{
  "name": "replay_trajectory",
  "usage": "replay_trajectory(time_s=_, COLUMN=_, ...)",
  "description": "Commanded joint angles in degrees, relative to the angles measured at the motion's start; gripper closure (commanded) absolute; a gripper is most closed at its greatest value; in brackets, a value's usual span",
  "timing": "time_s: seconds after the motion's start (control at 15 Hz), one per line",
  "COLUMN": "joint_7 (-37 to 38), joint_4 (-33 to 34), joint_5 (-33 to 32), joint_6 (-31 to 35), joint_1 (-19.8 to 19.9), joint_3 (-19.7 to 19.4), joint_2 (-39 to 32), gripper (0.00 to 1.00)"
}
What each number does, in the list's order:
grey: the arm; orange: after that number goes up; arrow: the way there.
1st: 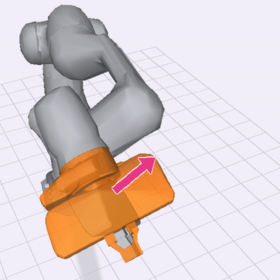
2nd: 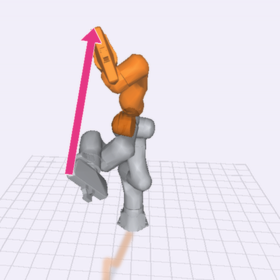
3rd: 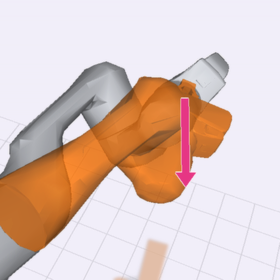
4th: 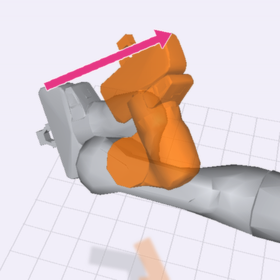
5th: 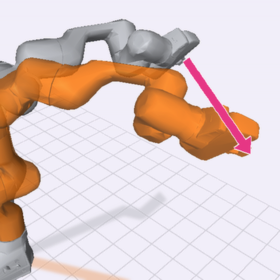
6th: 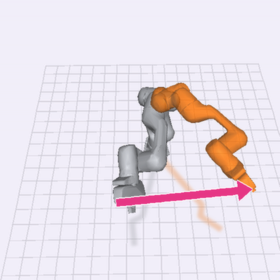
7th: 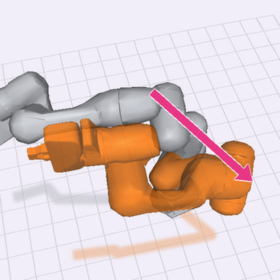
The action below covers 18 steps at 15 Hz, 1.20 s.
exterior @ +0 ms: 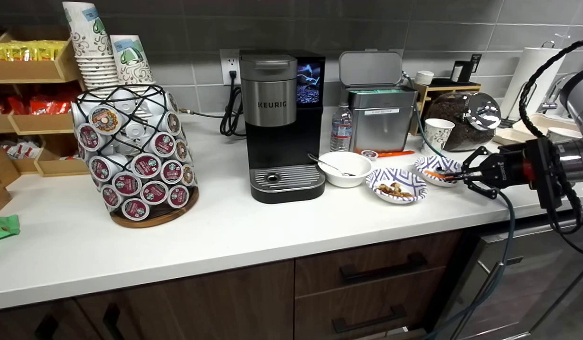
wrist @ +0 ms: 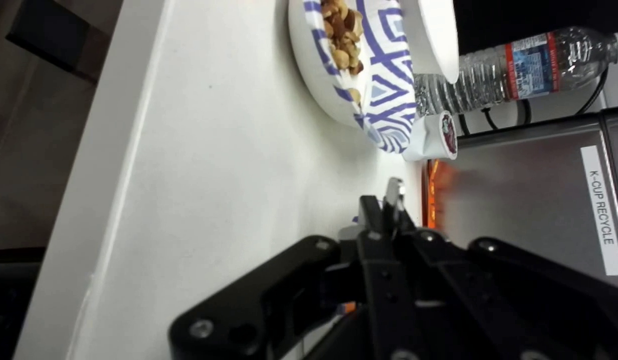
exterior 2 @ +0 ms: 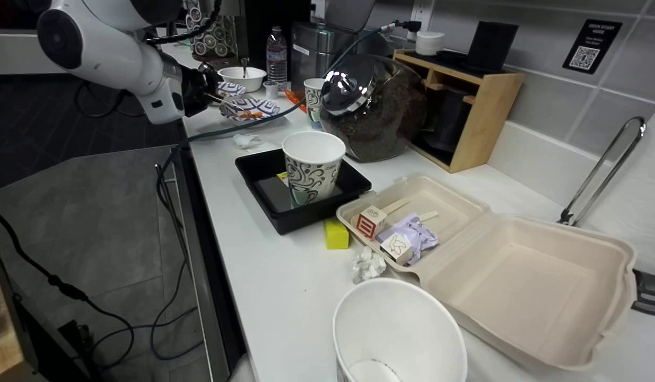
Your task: Use the silver spoon to place some contents from the middle bowl into the white bowl.
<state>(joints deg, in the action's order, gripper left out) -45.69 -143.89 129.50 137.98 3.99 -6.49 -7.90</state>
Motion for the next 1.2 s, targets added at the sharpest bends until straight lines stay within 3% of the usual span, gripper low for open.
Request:
replay_trajectory(time_s=0.0, joint_7=-2.00, joint_4=0.33, joint_5=1.98, joint_6=-0.56, joint_1=-0.72, joint_3=-0.33, joint_2=-0.33, gripper=0.99)
replay_trajectory(time_s=0.4, joint_7=3.10, joint_4=-3.42, joint_5=-14.63, joint_6=-2.56, joint_1=0.47, joint_3=-0.78, joint_2=7.21, gripper=0.99)
replay_trajectory(time_s=0.8, joint_7=13.19, joint_4=-7.02, joint_5=-43.90, joint_6=-8.30, joint_1=1.80, joint_3=-0.57, joint_2=13.50, gripper=0.99)
replay_trajectory(time_s=1.13, joint_7=13.72, joint_4=-5.98, joint_5=-65.52, joint_6=-17.39, joint_1=4.20, joint_3=-1.95, joint_2=17.04, gripper=0.99)
